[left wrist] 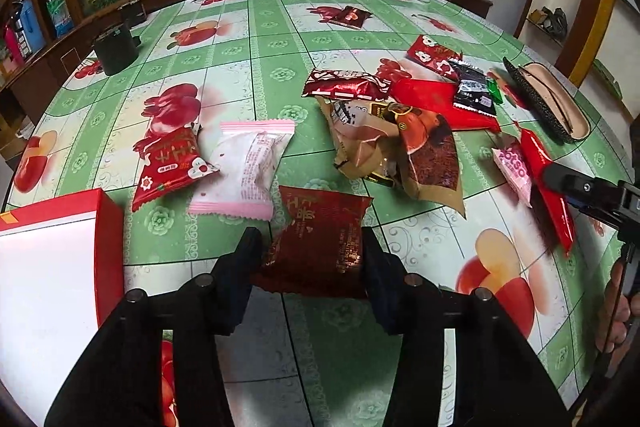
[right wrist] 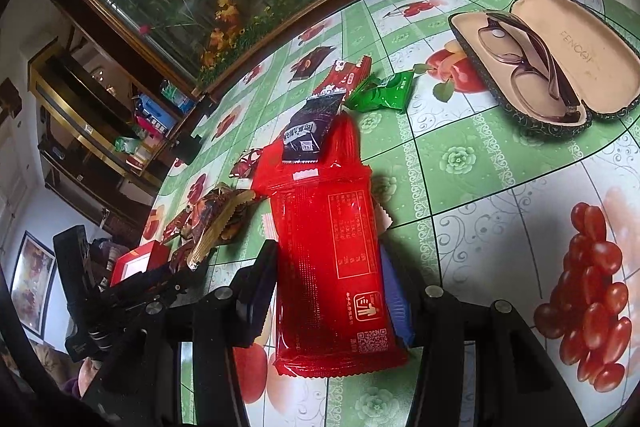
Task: Organize snacks
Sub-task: 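Grasp the dark red square pouch with the left tool while right holds red bag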
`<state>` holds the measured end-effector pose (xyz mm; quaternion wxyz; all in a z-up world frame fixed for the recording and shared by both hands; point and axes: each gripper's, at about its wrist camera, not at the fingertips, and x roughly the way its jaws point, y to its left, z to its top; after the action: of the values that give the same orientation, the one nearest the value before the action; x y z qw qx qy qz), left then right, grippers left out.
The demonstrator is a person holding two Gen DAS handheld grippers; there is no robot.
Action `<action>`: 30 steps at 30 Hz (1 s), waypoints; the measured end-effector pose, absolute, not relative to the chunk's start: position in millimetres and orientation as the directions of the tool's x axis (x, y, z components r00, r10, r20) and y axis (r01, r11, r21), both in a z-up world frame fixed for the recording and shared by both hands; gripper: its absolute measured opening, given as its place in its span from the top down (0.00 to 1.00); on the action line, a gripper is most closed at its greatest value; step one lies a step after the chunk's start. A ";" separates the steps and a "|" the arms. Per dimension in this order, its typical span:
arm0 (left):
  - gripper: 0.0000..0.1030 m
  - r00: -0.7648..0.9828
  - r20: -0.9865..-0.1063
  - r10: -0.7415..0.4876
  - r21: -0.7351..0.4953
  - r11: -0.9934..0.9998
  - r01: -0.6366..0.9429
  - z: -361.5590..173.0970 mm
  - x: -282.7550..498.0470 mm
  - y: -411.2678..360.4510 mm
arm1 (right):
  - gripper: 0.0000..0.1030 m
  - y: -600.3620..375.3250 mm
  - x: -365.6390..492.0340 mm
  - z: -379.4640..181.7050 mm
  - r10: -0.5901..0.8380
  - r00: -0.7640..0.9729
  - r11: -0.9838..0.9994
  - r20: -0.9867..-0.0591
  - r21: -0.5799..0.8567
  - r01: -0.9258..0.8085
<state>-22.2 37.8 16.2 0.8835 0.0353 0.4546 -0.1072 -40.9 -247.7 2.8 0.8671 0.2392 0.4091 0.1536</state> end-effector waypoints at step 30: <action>0.64 0.732 -0.680 -0.043 0.095 0.985 0.146 65.5 -83.9 46.4 | 0.51 -237.9 -43.8 7.1 0.400 0.640 0.888 -0.656 0.451 -0.092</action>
<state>-83.8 46.4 65.5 0.9278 0.0713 0.3626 -0.0511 -43.8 -237.9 7.1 0.8850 0.1918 0.4008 0.1388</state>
